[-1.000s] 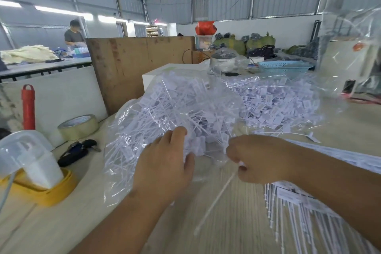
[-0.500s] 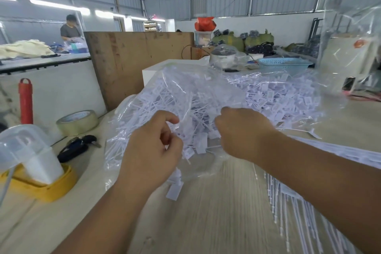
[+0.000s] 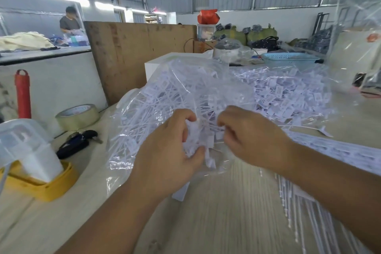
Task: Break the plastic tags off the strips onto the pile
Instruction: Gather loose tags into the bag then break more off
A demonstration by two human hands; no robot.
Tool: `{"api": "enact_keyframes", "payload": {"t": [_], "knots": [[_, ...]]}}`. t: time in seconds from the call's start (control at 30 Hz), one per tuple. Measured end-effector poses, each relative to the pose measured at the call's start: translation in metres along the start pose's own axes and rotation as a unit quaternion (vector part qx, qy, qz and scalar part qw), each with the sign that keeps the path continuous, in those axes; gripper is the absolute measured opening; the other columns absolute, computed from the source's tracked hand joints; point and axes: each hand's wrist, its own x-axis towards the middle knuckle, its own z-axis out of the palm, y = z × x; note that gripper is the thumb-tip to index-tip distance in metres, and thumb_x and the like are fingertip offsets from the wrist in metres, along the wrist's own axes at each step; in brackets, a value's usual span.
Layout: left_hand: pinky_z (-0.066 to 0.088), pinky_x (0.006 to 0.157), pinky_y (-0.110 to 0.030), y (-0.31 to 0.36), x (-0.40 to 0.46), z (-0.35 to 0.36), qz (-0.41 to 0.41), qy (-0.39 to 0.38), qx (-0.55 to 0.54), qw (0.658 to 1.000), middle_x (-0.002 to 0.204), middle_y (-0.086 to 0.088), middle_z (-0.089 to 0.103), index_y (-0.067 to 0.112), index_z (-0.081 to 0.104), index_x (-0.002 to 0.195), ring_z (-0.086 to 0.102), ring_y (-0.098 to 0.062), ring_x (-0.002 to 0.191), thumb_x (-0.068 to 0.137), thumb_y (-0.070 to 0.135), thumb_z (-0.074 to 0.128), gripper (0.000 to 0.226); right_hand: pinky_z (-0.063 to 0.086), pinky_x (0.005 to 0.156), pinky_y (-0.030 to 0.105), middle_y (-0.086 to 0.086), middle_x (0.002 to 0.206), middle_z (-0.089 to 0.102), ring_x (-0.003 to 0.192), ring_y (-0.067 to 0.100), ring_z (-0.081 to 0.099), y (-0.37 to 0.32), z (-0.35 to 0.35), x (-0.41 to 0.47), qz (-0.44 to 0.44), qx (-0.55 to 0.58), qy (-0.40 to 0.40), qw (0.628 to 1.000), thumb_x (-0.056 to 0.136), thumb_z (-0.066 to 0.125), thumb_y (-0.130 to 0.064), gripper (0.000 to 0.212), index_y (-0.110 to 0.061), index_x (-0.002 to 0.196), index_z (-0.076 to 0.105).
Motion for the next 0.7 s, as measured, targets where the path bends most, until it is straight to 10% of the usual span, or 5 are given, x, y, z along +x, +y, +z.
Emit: {"api": "enact_keyframes", "payload": {"t": [0.2,0.4,0.7], "knots": [[0.05,0.058,-0.027,0.031,-0.004,0.02,0.15,-0.001,0.106,0.983,0.095,0.008,0.056,0.023,0.048,0.116,0.058,-0.015,0.084,0.065,0.022,0.08,0.06,0.05,0.069,0.03,-0.003,0.081,0.06,0.076,0.018,0.059,0.036,-0.013,-0.029,0.21,-0.125,-0.247,0.938,0.092,0.039,-0.044,0.031,-0.023,0.078,0.056],[0.044,0.084,-0.034,0.024,-0.01,0.039,0.088,-0.197,0.247,0.945,0.104,0.002,0.057,0.023,0.059,0.106,0.057,-0.021,0.098,0.089,0.04,0.044,0.028,0.04,0.051,0.022,-0.001,0.075,0.05,0.064,0.013,0.053,0.015,0.01,-0.027,0.29,-0.073,-0.223,0.928,0.083,0.051,-0.007,0.017,-0.017,0.071,0.047],[0.044,0.073,-0.032,0.013,-0.008,0.04,0.103,-0.186,0.235,0.949,0.087,-0.002,0.058,0.018,0.061,0.084,0.058,-0.023,0.085,0.081,0.045,0.008,0.06,0.049,0.054,0.024,0.005,0.08,0.066,0.064,0.013,0.064,0.004,-0.002,-0.031,0.205,0.125,-0.216,0.946,0.084,0.053,-0.014,0.013,-0.013,0.087,0.065]]}}
